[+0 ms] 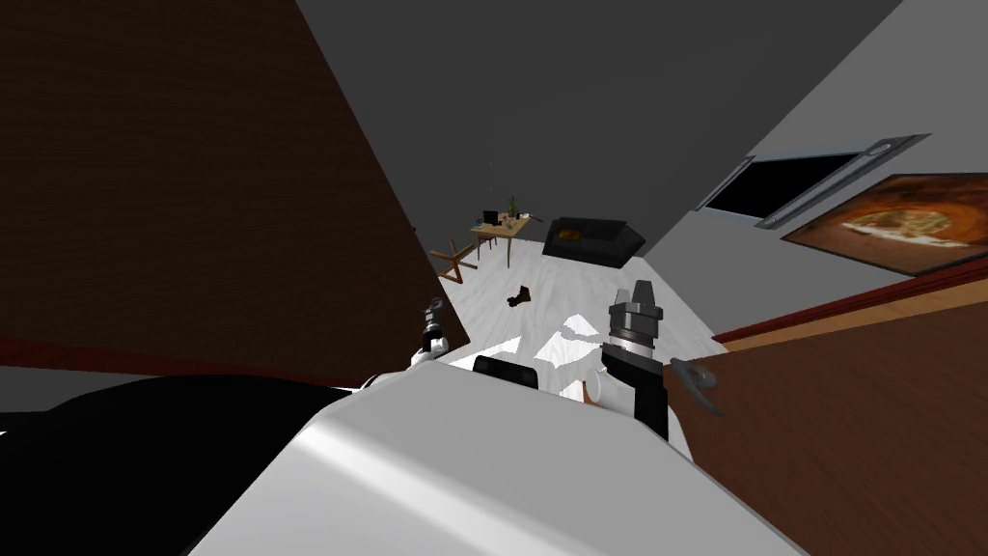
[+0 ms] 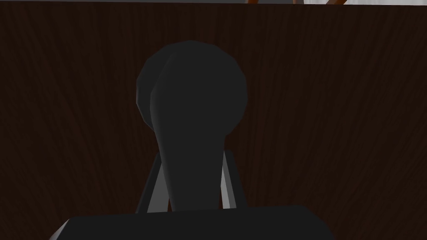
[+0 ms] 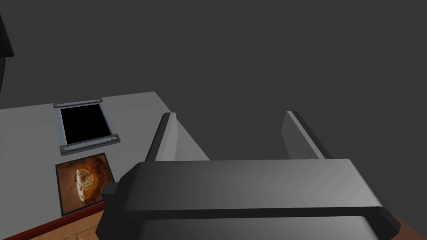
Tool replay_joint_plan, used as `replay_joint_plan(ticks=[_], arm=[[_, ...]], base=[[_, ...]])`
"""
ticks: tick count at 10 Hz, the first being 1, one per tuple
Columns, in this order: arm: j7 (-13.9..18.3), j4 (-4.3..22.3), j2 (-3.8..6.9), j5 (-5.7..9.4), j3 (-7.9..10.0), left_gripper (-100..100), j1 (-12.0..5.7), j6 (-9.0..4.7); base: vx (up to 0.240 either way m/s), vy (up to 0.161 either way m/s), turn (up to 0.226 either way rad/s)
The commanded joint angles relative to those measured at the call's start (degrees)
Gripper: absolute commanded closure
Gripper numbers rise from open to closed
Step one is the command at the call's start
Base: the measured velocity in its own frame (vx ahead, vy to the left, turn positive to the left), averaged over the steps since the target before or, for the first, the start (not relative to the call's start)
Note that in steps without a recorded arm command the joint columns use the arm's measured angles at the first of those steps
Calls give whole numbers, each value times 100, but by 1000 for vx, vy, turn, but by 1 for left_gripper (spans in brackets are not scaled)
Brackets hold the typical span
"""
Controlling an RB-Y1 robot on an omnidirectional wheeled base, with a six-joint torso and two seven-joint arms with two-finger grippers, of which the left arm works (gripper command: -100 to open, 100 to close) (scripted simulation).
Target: Push the door open
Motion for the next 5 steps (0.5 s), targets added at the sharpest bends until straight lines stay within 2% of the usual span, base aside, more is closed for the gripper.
replay_joint_plan(ticks=[1,5], arm=[[-26,65,66,72,102,100,-41,-47],[-119,99,103,230,320,100,-14,-71]], base=[[197,26,43],[191,34,34]])
